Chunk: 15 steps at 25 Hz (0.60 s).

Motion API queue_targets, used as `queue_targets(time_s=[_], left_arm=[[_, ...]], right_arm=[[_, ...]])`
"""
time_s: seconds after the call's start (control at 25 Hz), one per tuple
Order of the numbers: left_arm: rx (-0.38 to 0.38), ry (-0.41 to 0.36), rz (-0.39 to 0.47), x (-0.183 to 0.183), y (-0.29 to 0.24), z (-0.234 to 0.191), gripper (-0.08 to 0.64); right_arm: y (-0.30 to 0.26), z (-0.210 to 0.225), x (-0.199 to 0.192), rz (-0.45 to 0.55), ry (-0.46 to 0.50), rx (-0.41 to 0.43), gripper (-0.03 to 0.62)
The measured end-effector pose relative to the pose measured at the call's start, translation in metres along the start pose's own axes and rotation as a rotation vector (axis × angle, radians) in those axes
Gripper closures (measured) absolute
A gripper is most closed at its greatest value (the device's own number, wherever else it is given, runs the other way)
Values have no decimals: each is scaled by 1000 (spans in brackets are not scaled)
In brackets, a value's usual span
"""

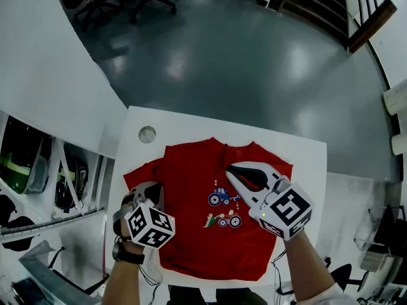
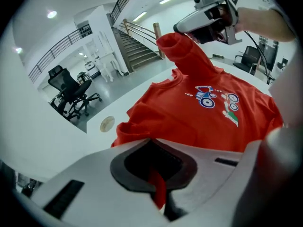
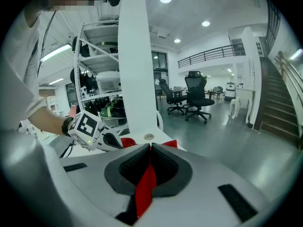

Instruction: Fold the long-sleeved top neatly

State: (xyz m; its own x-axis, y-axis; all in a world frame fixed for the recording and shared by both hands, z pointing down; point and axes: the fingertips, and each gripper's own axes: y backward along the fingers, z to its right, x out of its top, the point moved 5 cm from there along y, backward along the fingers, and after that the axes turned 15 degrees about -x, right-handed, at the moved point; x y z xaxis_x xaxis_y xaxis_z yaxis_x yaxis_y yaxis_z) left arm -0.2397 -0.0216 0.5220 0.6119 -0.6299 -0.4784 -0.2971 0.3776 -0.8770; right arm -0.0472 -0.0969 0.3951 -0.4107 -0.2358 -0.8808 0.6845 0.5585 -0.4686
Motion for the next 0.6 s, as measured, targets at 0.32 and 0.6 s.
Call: queue_targets(time_s=[0.32,0.6], left_arm=[[-76,-65,-6,-4,-3,8,523],[-143,-112,-79,-8,-16,16,408]], right_arm=[[-20,-11,2,-19,3,23,566],[-25,-10,2,-21,2,14,566]])
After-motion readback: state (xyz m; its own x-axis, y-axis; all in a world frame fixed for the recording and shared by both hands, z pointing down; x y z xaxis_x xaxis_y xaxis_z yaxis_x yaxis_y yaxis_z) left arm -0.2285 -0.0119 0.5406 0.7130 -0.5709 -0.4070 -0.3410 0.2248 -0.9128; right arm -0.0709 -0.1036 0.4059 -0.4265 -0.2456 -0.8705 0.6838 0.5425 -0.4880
